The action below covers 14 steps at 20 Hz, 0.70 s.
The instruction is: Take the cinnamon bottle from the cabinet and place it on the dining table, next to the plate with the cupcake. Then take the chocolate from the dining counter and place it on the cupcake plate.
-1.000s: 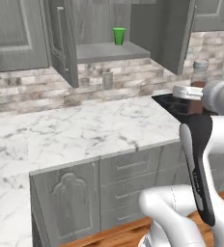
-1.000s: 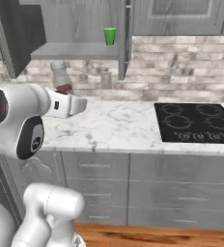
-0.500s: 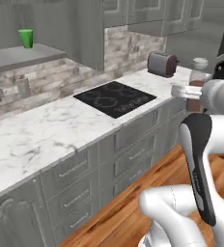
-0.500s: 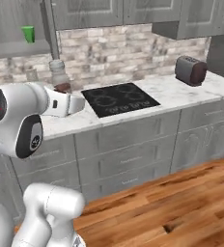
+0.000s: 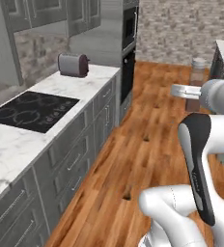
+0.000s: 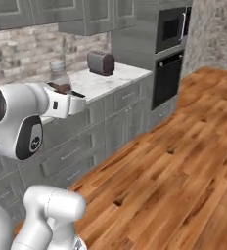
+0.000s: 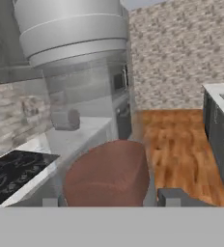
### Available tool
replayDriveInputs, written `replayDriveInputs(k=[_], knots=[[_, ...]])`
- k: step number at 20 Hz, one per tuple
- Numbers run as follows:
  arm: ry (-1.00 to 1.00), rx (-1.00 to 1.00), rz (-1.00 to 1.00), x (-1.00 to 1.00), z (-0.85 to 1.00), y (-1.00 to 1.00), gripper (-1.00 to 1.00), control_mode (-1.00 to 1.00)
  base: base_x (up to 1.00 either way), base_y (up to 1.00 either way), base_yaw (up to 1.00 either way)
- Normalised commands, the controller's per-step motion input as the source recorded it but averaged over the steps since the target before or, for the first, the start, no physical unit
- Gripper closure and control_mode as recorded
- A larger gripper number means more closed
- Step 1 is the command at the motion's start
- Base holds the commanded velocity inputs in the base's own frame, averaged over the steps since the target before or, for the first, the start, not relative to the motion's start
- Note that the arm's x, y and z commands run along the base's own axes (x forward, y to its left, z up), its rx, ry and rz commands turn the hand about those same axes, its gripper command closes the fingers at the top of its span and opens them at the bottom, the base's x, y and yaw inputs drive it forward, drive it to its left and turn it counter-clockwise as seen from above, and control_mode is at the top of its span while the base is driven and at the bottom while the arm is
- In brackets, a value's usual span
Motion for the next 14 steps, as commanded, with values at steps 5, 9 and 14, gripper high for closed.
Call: replayDriveInputs(k=[5,9,14], knots=[[0.00,0.00,0.00,0.00,0.00,0.00,1.00,1.00,-0.07,-0.36,-0.67],[0.00,0.00,0.00,0.00,0.00,0.00,1.00,1.00,0.21,-0.43,-0.49],[0.00,0.00,0.00,0.00,0.00,0.00,1.00,1.00,0.80,-0.53,-0.35]])
